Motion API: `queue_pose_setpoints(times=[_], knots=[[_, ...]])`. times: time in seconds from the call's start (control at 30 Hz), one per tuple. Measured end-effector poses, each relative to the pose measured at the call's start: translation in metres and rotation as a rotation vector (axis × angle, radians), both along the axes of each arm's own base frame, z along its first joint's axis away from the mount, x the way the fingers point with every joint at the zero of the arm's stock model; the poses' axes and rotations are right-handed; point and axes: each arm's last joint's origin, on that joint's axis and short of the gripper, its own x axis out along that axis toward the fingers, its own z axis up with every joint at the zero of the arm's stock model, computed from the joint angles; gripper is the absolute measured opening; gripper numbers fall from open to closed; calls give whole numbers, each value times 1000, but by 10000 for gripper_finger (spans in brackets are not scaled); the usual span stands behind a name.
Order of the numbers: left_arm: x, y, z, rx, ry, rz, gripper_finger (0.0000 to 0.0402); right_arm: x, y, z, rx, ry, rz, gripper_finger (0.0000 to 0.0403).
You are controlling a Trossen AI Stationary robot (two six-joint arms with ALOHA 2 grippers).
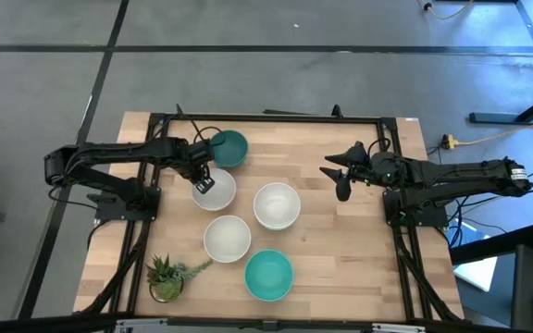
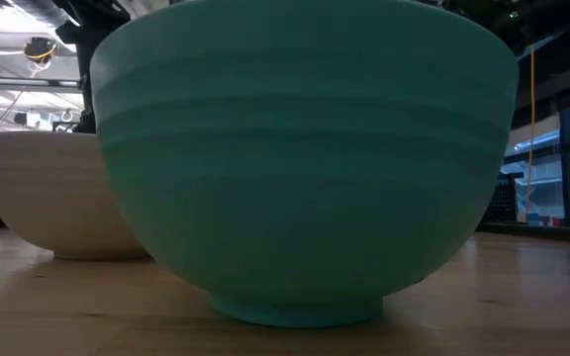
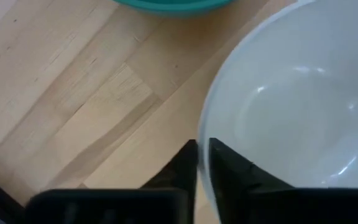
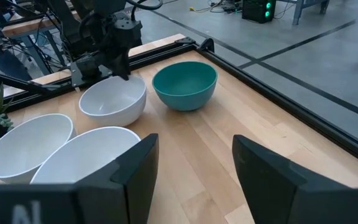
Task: Nest bowls inside each other
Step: Stack the white bowl on the white bowl
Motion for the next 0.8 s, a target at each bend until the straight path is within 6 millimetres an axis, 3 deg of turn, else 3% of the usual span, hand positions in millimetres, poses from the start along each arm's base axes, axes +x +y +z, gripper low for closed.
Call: queue_pose_setpoints(times=[0.07, 0.47, 0.8], knots=[[0, 0, 0, -1, -3, 2, 10, 0, 0, 0, 0, 0, 0, 207], [-1, 1, 4, 5, -7, -4, 2, 0, 0, 0, 0, 0, 0, 207], [13, 11, 59, 6, -145, -97, 1, 0, 0, 0, 0, 2, 0, 207]])
